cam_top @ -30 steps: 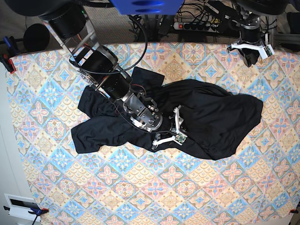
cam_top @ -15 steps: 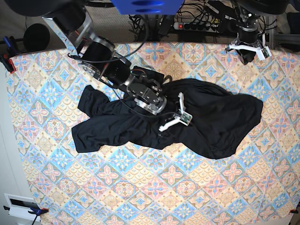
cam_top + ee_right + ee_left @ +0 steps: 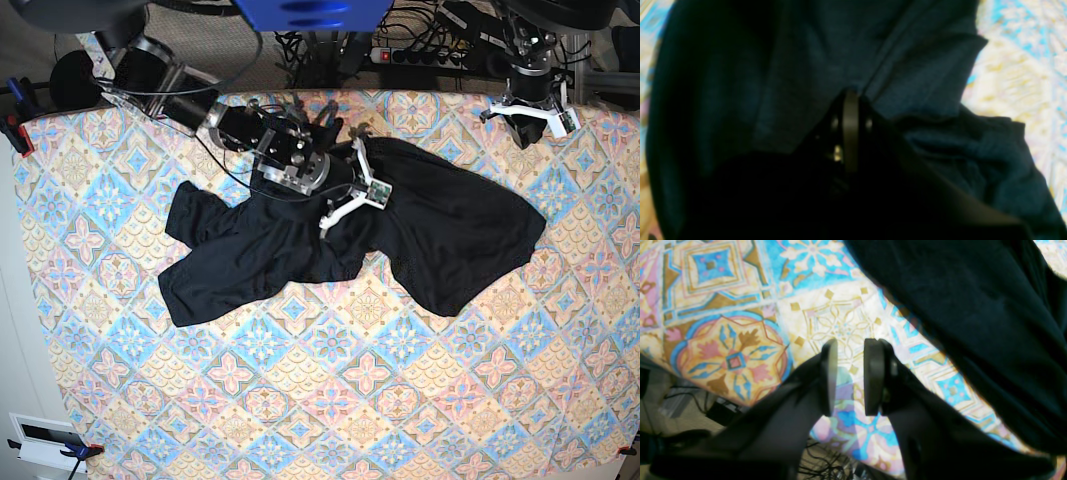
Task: Layout the t-shirt on the table in an organized manner, then fold the t-shirt properly
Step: 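Drag the gripped fabric with the right gripper toward the shirt's center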
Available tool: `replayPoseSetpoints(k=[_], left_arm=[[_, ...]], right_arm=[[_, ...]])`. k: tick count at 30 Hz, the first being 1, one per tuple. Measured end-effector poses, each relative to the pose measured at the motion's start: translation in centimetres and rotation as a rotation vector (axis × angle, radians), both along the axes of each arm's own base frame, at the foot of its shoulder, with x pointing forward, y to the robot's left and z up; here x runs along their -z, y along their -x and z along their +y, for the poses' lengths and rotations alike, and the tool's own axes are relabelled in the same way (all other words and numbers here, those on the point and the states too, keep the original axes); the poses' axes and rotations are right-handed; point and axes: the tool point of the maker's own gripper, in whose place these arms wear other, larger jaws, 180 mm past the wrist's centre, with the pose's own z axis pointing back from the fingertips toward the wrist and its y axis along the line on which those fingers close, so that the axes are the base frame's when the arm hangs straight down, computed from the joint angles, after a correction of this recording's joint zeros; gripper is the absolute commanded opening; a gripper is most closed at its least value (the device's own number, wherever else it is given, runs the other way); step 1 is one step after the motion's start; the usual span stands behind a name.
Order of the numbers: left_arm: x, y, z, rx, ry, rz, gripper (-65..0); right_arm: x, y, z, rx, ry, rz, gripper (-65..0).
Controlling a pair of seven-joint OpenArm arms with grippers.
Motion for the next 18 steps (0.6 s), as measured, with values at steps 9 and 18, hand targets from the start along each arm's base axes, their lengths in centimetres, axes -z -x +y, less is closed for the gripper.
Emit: replayPoseSetpoints(k=[9, 18], left_arm=[[0.0, 0.0, 0.0, 0.0, 0.001, -0.001, -51.5], [0.0, 0.0, -0.1, 0.001, 0.002, 0.001, -51.5]], right_arm=[[-1.5, 3.7, 0.2, -0.078, 0.101, 0.041, -65.0], [-6.5, -1.7, -1.6, 0.08, 0.067, -0.018, -57.1]])
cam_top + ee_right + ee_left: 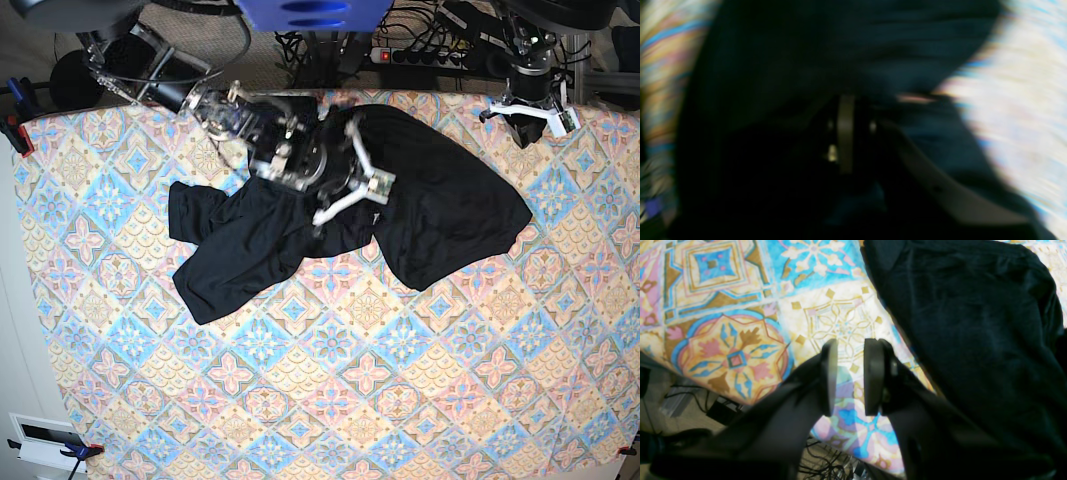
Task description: Layout the t-shirt on the table in an organized manner, then fold the t-shirt properly
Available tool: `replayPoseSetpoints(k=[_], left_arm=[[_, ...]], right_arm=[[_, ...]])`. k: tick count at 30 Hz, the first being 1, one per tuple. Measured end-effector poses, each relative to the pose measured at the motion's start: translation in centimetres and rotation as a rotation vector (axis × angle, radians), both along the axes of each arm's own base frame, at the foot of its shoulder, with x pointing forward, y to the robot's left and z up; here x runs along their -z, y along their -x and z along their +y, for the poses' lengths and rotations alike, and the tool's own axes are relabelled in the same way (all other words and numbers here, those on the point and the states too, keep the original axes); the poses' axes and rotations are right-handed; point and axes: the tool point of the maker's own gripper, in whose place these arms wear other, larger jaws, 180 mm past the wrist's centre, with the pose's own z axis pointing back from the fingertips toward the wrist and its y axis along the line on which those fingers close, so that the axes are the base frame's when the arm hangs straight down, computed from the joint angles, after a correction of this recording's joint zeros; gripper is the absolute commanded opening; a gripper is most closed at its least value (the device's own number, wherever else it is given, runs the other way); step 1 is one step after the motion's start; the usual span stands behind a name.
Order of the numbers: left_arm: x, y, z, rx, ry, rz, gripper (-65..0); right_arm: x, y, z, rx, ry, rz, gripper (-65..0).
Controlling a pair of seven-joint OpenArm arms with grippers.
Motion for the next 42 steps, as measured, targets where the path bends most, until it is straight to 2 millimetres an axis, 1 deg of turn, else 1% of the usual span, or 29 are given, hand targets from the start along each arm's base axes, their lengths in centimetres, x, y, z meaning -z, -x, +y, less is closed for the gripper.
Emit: replayPoseSetpoints(k=[2, 3, 4, 5, 8, 9, 12, 15, 17, 19, 21, 23, 24, 27, 29, 31, 33, 35, 39, 41, 42], left_arm=[[0.0, 0.0, 0.0, 0.001, 0.0, 0.0, -51.5], [0.0, 0.0, 0.0, 0.001, 0.0, 0.0, -51.5], [0.0, 0.0, 0.0, 0.0, 0.0, 0.0, -51.5], [0.0, 0.0, 0.0, 0.0, 0.0, 0.0, -51.5], [0.0, 0.0, 0.0, 0.001, 0.0, 0.0, -51.5], [0.0, 0.0, 0.0, 0.001, -0.001, 0.0, -51.5], [0.0, 0.0, 0.0, 0.001, -0.002, 0.0, -51.5], [0.0, 0.0, 0.0, 0.003, -0.001, 0.0, -51.5], [0.0, 0.0, 0.1, 0.003, -0.003, 0.001, -51.5], [0.0, 0.0, 0.0, 0.003, -0.003, 0.001, -51.5], [0.0, 0.0, 0.0, 0.001, 0.0, 0.001, -51.5], [0.1, 0.1, 0.0, 0.001, 0.0, 0.005, -51.5], [0.1, 0.2, 0.0, 0.001, -0.002, 0.006, -51.5], [0.2, 0.5, 0.0, 0.0, 0.0, 0.014, -51.5], [0.3, 0.7, 0.0, 0.0, 0.001, 0.019, -51.5], [0.3, 0.7, 0.0, 0.001, 0.0, 0.02, -51.5], [0.2, 0.5, 0.0, 0.002, 0.0, 0.014, -51.5], [0.3, 0.5, 0.0, 0.001, 0.002, 0.015, -51.5], [0.3, 0.5, 0.0, 0.0, 0.001, 0.015, -51.5], [0.3, 0.5, 0.0, 0.0, 0.001, 0.015, -51.5], [0.3, 0.5, 0.0, 0.0, 0.001, 0.015, -51.5]], right_arm=[[-0.5, -1.0, -0.6, 0.034, 0.002, -0.011, -54.7], [-0.6, -1.2, -0.6, 0.038, 0.005, -0.01, -53.8], [-0.7, -1.1, -0.2, 0.035, 0.003, -0.005, -52.9], [-1.0, -1.1, 0.7, 0.032, -0.012, -0.003, -52.2], [-3.4, -0.8, 4.8, 0.002, -0.128, -0.004, -50.0], [-3.7, -1.0, 5.7, -0.003, -0.14, 0.001, -49.2], [-3.3, -1.5, 7.6, 0.006, -0.138, 0.026, -46.9], [-2.7, -2.3, 9.4, 0.008, -0.116, 0.049, -42.7], [-2.9, -3.2, 10.8, 0.004, -0.115, 0.056, -40.2], [-3.3, -4.4, 11.8, 0.006, -0.114, 0.045, -38.2], [-2.5, -6.0, 11.2, 0.015, -0.072, 0.049, -36.6], [-1.2, -7.8, 9.5, 0.051, -0.016, 0.05, -35.5], [-0.7, -8.5, 8.8, 0.079, -0.015, 0.07, -35.4], [-0.1, -9.9, 8.3, 0.158, -0.116, 0.215, -35.4], [0.2, -11.5, 7.5, 0.259, -0.194, 0.311, -35.4], [0.4, -13.2, 6.2, 0.354, -0.261, 0.386, -35.4], [1.1, -14.3, 4.4, 0.421, -0.266, 0.416, -35.4], [1.6, -14.2, 4.0, 0.444, -0.28, 0.453, -35.4], [2.6, -13.0, 5.0, 0.462, -0.31, 0.549, -35.4], [3.4, -13.0, 4.2, 0.493, -0.292, 0.583, -35.4], [3.4, -13.2, 4.0, 0.503, -0.309, 0.597, -35.4]])
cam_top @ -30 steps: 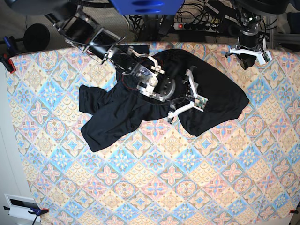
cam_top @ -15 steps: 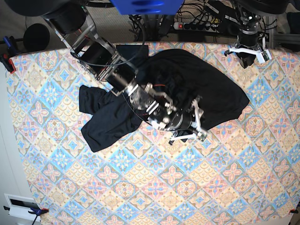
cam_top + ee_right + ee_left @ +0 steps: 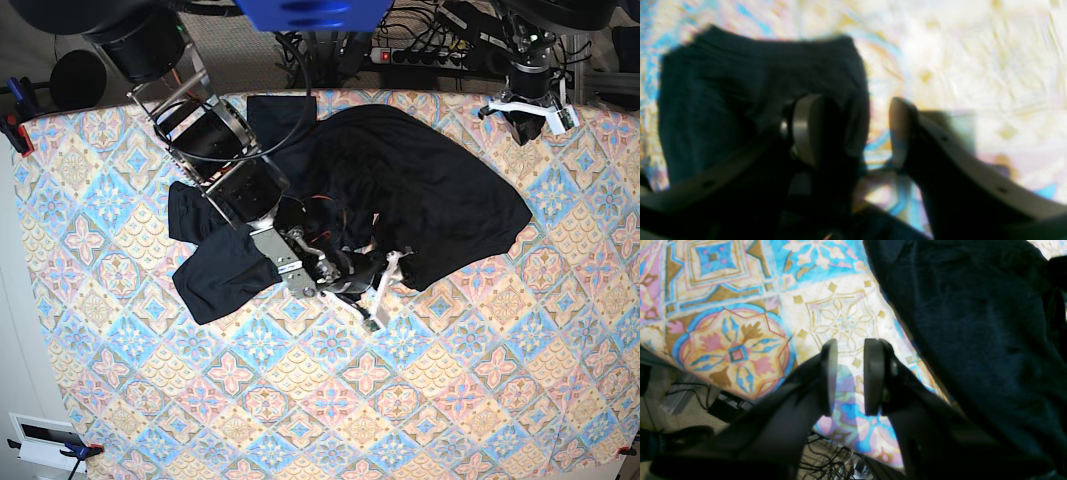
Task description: Layout the t-shirt on the table in an organized manner, then fold the t-shirt properly
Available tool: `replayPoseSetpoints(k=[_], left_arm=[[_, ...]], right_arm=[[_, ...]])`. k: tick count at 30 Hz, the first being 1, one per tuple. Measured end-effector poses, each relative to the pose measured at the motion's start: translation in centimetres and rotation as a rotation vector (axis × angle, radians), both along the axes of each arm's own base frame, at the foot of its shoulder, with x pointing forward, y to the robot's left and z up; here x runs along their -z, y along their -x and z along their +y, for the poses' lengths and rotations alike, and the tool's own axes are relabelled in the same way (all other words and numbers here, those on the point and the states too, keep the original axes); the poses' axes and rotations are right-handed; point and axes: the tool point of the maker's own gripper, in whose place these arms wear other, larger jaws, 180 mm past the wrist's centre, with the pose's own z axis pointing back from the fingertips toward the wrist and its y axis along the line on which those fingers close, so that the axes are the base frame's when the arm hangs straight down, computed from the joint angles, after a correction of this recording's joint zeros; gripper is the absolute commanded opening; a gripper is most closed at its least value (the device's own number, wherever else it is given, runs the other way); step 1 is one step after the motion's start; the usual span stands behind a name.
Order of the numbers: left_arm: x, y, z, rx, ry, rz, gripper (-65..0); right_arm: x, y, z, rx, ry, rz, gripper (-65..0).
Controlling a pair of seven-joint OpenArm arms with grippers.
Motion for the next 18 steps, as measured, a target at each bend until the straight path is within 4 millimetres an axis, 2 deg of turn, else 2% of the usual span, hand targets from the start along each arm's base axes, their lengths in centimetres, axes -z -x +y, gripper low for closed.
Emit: replayPoseSetpoints(k=[3, 15, 18], left_arm=[[0.0, 0.0, -0.01, 0.0, 0.0, 0.0, -51.5], [0.01, 0.03, 0.01, 0.0, 0.0, 0.001, -51.5], [0.01, 0.03, 0.0, 0.0, 0.0, 0.001, -51.5]], right_arm=[[0.02, -0.62, -0.76, 0.026, 0.003, 0.001, -35.4], [0.12, -0.32, -0.4, 0.024, -0.004, 0.005, -35.4], [-0.11, -0.14, -0.08, 0.049, -0.051, 0.041, -35.4]])
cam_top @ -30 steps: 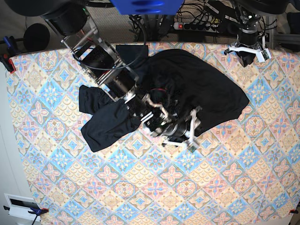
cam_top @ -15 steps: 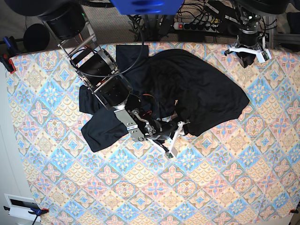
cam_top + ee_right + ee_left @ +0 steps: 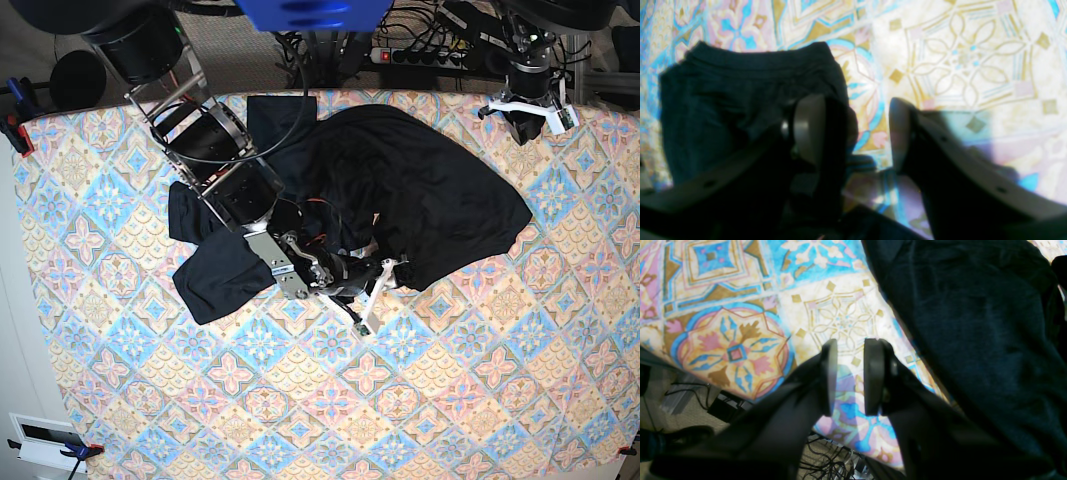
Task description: Layout the t-shirt on the table in an organized manner, then fold the t-shirt properly
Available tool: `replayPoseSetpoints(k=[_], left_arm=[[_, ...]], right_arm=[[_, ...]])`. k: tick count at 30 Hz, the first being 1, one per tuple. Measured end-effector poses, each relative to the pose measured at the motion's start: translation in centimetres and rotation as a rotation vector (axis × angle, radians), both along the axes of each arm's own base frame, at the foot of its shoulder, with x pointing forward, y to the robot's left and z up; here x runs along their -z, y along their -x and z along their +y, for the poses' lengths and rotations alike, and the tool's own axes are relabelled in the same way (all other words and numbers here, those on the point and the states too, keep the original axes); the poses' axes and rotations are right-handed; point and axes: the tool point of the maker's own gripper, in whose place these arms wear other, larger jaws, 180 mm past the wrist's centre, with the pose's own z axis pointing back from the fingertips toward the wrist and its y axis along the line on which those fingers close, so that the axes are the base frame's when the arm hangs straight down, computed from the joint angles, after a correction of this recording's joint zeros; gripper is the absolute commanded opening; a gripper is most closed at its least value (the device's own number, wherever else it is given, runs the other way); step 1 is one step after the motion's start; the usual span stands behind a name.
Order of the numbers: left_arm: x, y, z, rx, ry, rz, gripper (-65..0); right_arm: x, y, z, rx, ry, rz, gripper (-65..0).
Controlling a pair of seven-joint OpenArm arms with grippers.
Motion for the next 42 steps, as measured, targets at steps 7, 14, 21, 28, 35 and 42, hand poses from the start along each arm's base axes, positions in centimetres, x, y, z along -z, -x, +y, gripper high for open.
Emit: replayPoseSetpoints(k=[7, 14, 21, 28, 35, 42], left_arm=[[0.0, 0.0, 0.0, 0.0, 0.0, 0.0, -51.5], [0.0, 0.0, 0.0, 0.0, 0.0, 0.0, -51.5], [0.0, 0.0, 0.0, 0.0, 0.0, 0.0, -51.5], [0.0, 0.0, 0.0, 0.0, 0.0, 0.0, -51.5], [0.0, 0.0, 0.0, 0.0, 0.0, 0.0, -51.5], [0.0, 0.0, 0.0, 0.0, 0.0, -0.001, -51.5]], right_arm=[[0.0, 0.7, 0.4, 0.007, -0.035, 0.056, -35.4], [0.0, 0.9, 0.6, 0.018, -0.058, 0.076, -35.4], [0.0, 1.2, 0.9, 0.031, -0.087, 0.098, -35.2], [0.0, 1.3, 0.9, 0.034, -0.093, 0.102, -35.2], [0.1, 1.4, 1.0, 0.034, -0.094, 0.104, -35.2], [0.7, 2.3, 1.3, 0.048, -0.126, 0.114, -35.2]])
